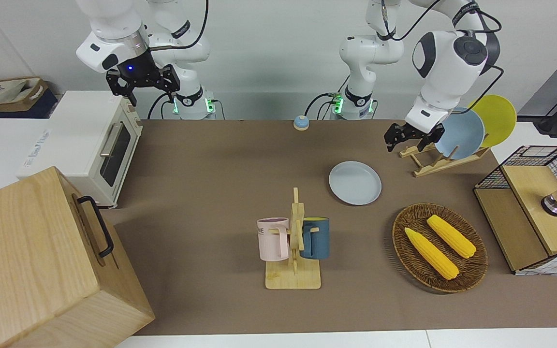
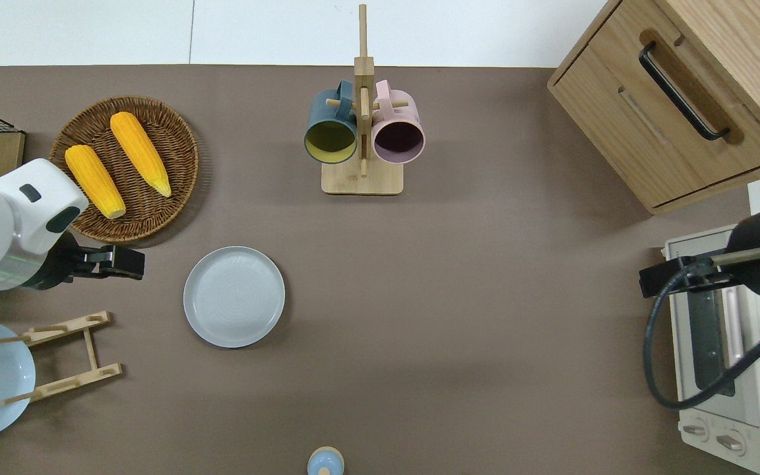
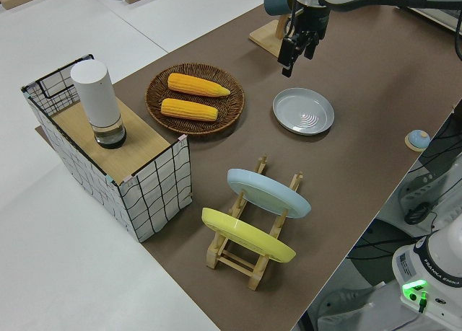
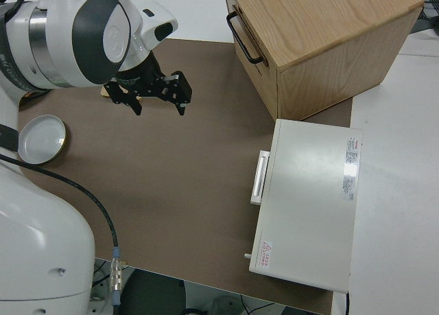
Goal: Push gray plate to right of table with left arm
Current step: 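Move the left gripper down beside the gray plate's rim nearest it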
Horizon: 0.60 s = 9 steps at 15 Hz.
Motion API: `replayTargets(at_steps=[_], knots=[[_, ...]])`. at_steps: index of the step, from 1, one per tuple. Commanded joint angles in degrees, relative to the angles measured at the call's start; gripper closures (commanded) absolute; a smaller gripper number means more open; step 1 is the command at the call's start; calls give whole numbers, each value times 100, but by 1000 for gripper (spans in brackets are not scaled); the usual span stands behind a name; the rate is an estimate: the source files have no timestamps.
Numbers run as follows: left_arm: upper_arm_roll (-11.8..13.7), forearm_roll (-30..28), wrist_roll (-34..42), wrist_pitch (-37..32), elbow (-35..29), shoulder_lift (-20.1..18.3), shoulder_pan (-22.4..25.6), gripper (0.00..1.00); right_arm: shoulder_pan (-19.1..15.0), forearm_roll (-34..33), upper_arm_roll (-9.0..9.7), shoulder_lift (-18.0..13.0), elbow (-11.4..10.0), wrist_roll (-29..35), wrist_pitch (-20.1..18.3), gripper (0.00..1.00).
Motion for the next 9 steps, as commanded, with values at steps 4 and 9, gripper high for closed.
replayTargets(at_steps=[4,9], knots=[[-21,-24,-90,963,-1021,-342,-124,2,-107,25,92,-14,53,66,-89,17],[-30,-50,-38,1473,-1522,-404,-141,2,-107,25,92,-14,53,66,-89,17]])
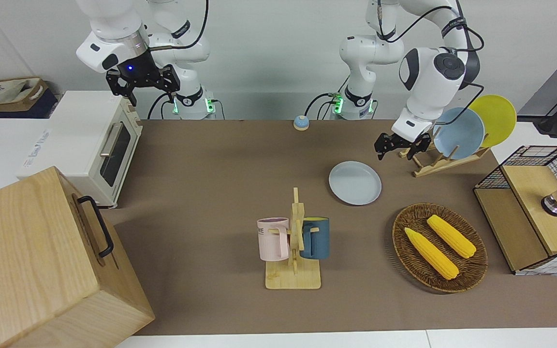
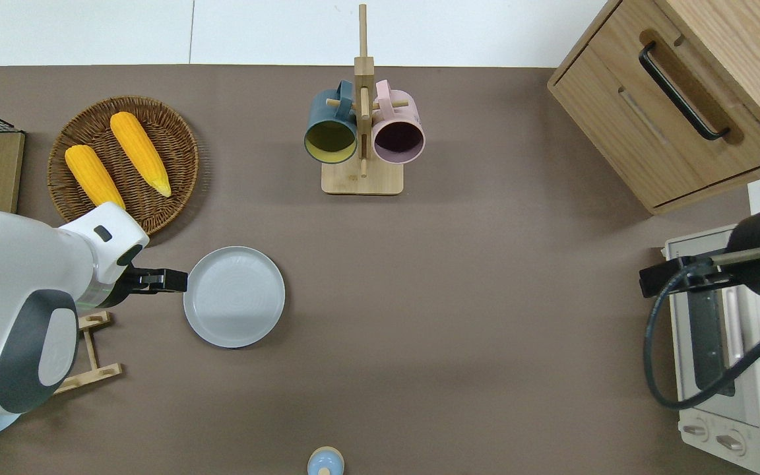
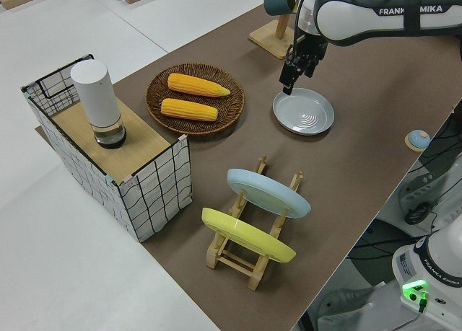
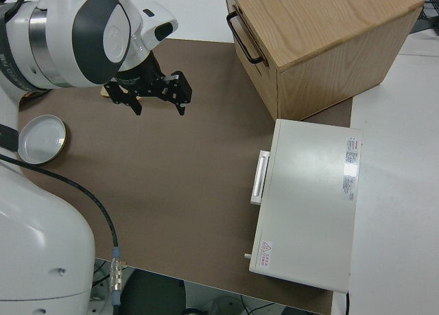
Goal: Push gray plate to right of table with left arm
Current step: 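Move the left gripper down beside the gray plate's rim nearest it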
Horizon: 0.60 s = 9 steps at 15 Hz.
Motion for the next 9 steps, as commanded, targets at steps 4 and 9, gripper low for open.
replayTargets(at_steps=[4,9], knots=[[18,-34,-34,867,-857,-256,-126,2,-115,25,92,-14,53,75,-89,17],[18,-42,-25,1315,-1094,-107,-126,2,-107,25,92,-14,53,66,-89,17]])
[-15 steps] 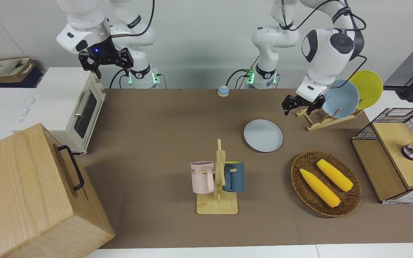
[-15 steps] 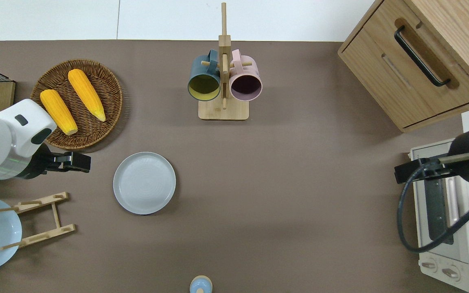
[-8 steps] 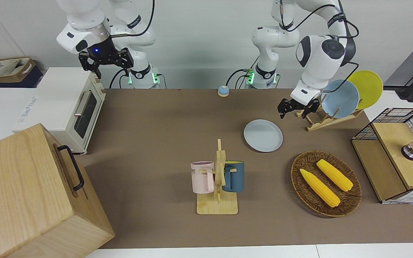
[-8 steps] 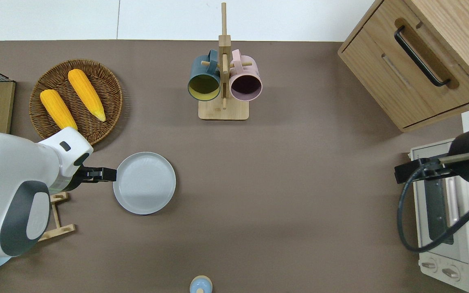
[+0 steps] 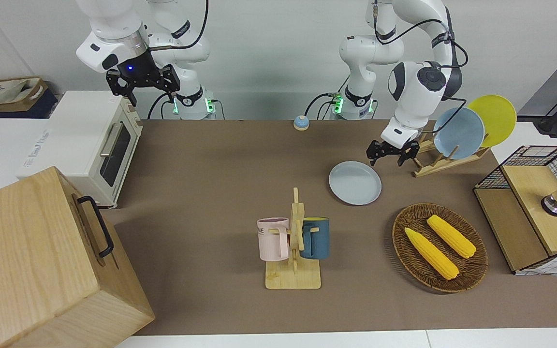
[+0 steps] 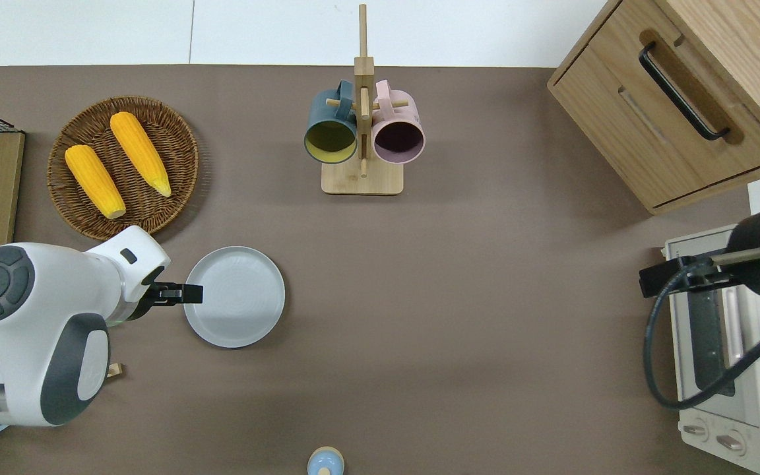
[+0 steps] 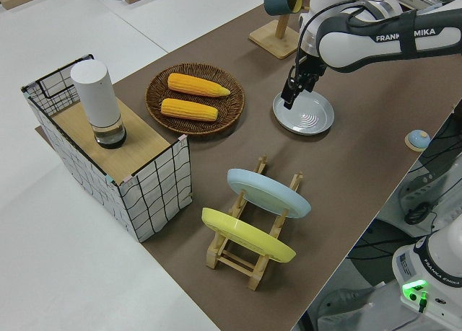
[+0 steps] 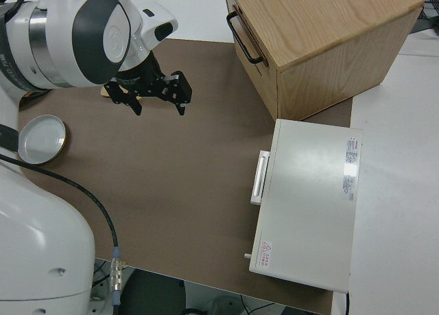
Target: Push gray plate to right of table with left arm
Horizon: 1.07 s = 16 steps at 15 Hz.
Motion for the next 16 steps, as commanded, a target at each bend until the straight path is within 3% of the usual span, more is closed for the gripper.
replayTargets(at_steps=[1,9,16], knots=[[40,-42,-25,521,-401,-33,-56,2,-115,25,92,-14,53,75,-89,17],[40,-51,-25,1110,-516,450,-48,2,-107,25,92,-14,53,66,-89,17],[40,-51,-25,1576,-797,600,-39,5,-115,25,92,-14,53,66,-89,17]])
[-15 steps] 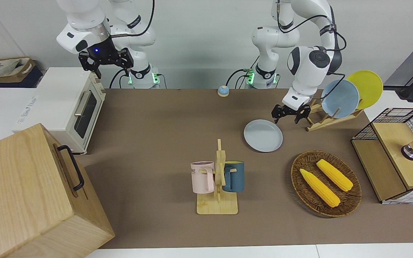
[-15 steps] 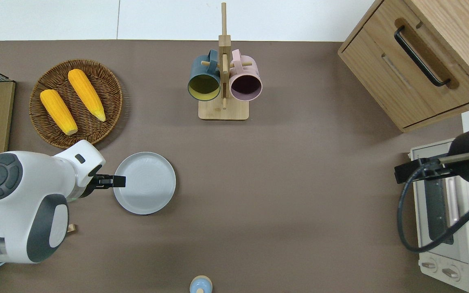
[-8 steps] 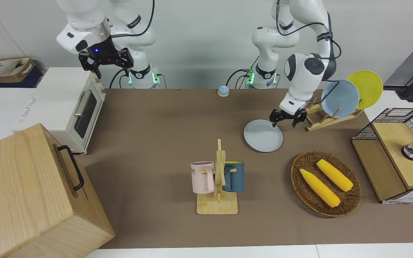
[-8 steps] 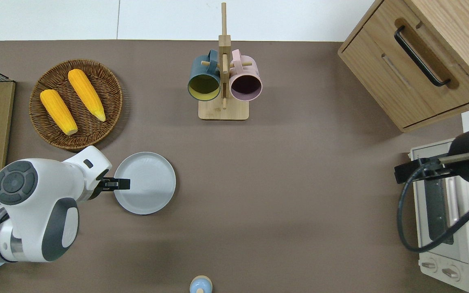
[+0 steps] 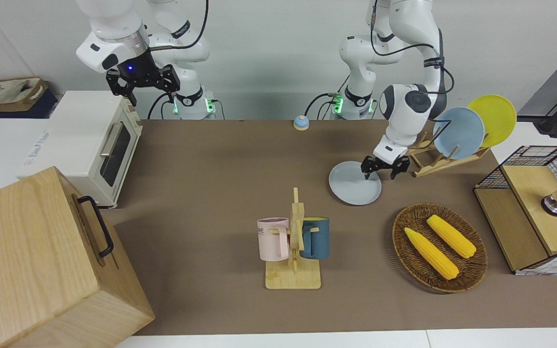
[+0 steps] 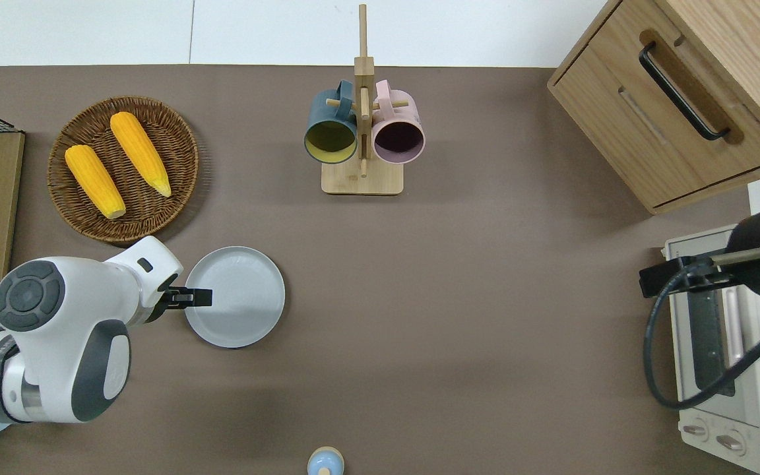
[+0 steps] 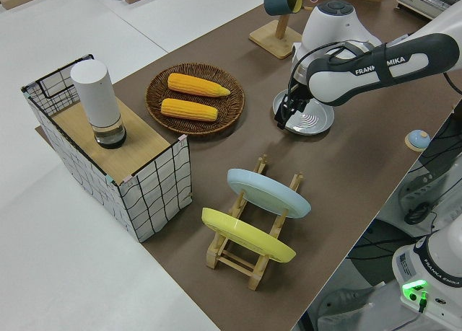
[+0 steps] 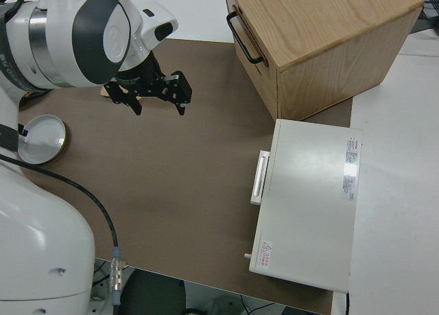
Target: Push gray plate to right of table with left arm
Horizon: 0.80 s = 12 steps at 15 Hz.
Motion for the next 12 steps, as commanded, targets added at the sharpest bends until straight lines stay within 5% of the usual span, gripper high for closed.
replayTargets(at_steps=[1,9,12], knots=[[32,-49,-25,282,-205,10,-38,5,-115,25,92,-14,53,66,-89,17],[32,-49,-60,501,-267,238,-29,19,-107,25,92,-14,53,75,-89,17],[32,-49,-96,528,-275,247,-47,178,-107,25,92,-14,53,75,-89,17]])
